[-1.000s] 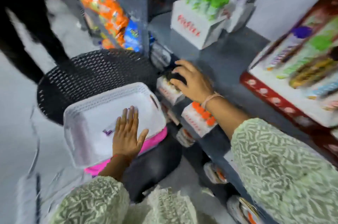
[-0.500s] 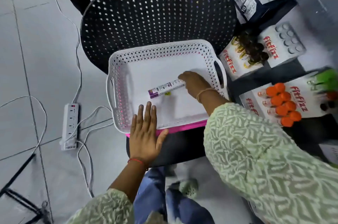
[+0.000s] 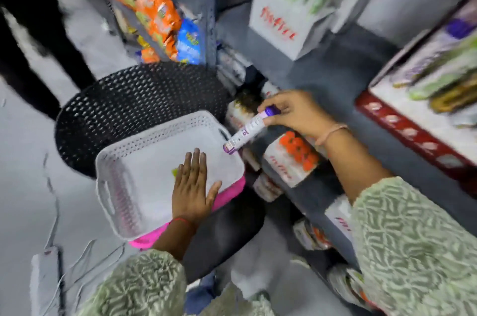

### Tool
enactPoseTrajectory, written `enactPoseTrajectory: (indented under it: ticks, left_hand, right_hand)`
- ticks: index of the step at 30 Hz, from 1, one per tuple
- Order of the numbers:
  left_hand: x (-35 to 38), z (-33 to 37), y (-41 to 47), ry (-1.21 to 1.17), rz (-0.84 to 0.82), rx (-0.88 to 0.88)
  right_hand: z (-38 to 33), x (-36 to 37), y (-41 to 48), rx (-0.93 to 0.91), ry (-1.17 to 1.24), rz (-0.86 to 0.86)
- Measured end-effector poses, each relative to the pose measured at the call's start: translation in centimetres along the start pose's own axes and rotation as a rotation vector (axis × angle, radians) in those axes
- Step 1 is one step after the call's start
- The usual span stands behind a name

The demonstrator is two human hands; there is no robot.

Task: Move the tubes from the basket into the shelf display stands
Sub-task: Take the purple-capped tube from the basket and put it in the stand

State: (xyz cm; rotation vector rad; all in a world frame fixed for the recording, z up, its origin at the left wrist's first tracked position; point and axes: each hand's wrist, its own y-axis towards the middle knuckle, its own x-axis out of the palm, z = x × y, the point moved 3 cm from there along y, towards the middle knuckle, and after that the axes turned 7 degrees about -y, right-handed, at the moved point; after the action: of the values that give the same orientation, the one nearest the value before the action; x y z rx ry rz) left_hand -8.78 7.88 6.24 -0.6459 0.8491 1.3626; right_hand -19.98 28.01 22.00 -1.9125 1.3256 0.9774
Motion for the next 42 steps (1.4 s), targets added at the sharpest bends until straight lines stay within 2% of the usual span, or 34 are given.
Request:
enactPoseTrajectory:
  ticks: [4, 8, 10, 13, 17, 22, 26, 42]
  left_hand:
    - [0.9, 12.0, 5.5, -0.025, -0.015, 0.369]
    - [3.1, 24.5, 7.1, -0.110, -0.055, 0.703]
    - [4.3, 29.8, 6.6, -0.135, -0.080, 0.831]
    - [5.8, 34.6, 5.7, -0.136, -0.117, 0.933]
    - [8.2, 35.0, 4.5, -0.159, -0.195, 0.929]
    - [9.9, 33.4, 4.5, -0.113, -0.263, 0.901]
    - [10.1, 33.4, 4.6, -0.119, -0.295, 0.887]
    - [11.1, 33.1, 5.5, -0.021, -0.334, 0.847]
  right_hand:
    - [0.8, -11.6, -8.1, 0.089, -0.090, 0.079]
    - [1.3, -22.0, -17.7, 0.197, -0.296, 0.260]
    - [1.5, -25.9, -22.1, 0.255, -0.357, 0.358]
    - [2.6, -29.2, -26.1, 0.327, -0.385, 0.455]
    - [5.5, -30.6, -28.1, 0.493, -0.419, 0.546]
    - [8.3, -31.1, -28.0, 0.654, -0.437, 0.421]
    - [9.1, -30.8, -27.1, 0.684, -0.458, 0.387]
    - [12.6, -26.9, -24.9, 0.729, -0.435, 0.486]
